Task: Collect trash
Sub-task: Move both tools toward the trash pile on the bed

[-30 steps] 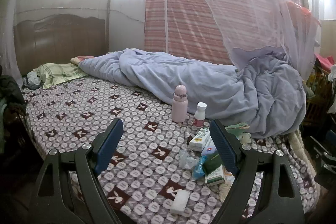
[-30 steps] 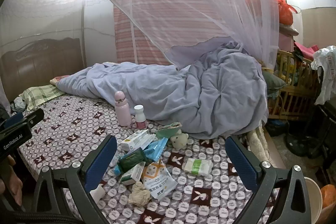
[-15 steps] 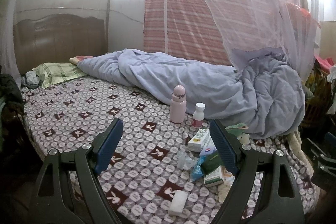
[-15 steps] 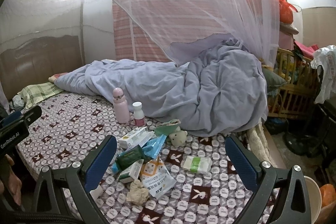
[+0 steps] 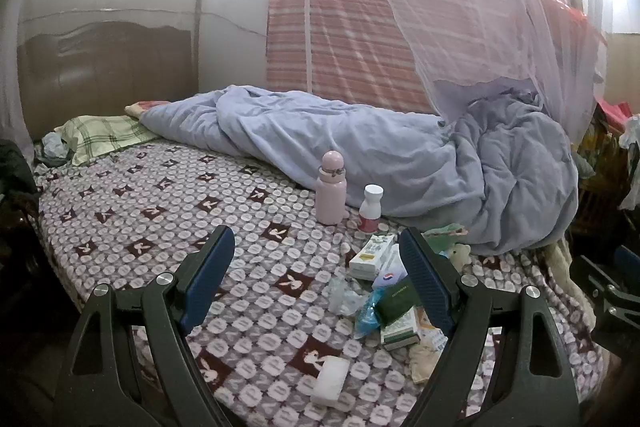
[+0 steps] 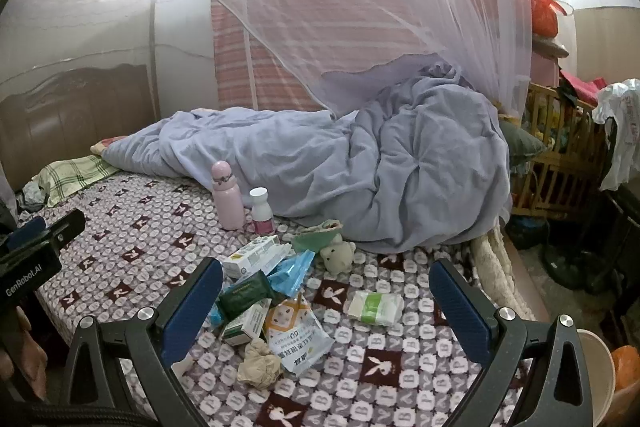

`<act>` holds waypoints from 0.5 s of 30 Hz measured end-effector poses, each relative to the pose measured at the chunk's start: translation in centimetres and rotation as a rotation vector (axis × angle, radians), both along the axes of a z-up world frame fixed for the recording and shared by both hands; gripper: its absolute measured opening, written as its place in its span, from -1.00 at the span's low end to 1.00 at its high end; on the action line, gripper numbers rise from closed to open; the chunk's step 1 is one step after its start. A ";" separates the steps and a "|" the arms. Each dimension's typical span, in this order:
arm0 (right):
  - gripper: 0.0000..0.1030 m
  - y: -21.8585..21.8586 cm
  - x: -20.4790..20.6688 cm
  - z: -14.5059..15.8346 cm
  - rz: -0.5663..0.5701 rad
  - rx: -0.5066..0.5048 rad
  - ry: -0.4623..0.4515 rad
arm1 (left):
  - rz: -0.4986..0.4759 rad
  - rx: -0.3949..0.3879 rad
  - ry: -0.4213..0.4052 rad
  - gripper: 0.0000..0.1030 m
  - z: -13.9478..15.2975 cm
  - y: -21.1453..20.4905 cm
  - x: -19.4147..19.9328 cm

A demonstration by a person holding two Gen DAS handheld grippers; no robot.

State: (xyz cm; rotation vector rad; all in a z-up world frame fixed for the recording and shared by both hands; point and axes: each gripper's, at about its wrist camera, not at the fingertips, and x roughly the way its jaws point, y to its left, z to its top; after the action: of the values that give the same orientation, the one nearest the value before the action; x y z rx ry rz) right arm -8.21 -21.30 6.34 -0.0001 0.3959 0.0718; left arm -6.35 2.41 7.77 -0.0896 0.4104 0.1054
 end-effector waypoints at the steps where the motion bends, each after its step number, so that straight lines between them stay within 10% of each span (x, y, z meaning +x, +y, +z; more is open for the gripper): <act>1: 0.99 0.0 0.0 0.0 -0.001 0.008 0.000 | -0.001 0.000 0.000 0.63 0.0 -0.1 0.0; 15: 0.99 0.0 -0.2 -0.8 -0.004 0.049 0.026 | -0.007 0.015 0.030 0.63 -0.9 -0.8 0.6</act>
State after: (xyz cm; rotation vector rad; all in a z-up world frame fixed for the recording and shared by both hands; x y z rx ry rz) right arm -8.36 -21.35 5.58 0.0500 0.4201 0.0773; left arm -5.77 1.60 6.91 -0.0721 0.4395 0.1033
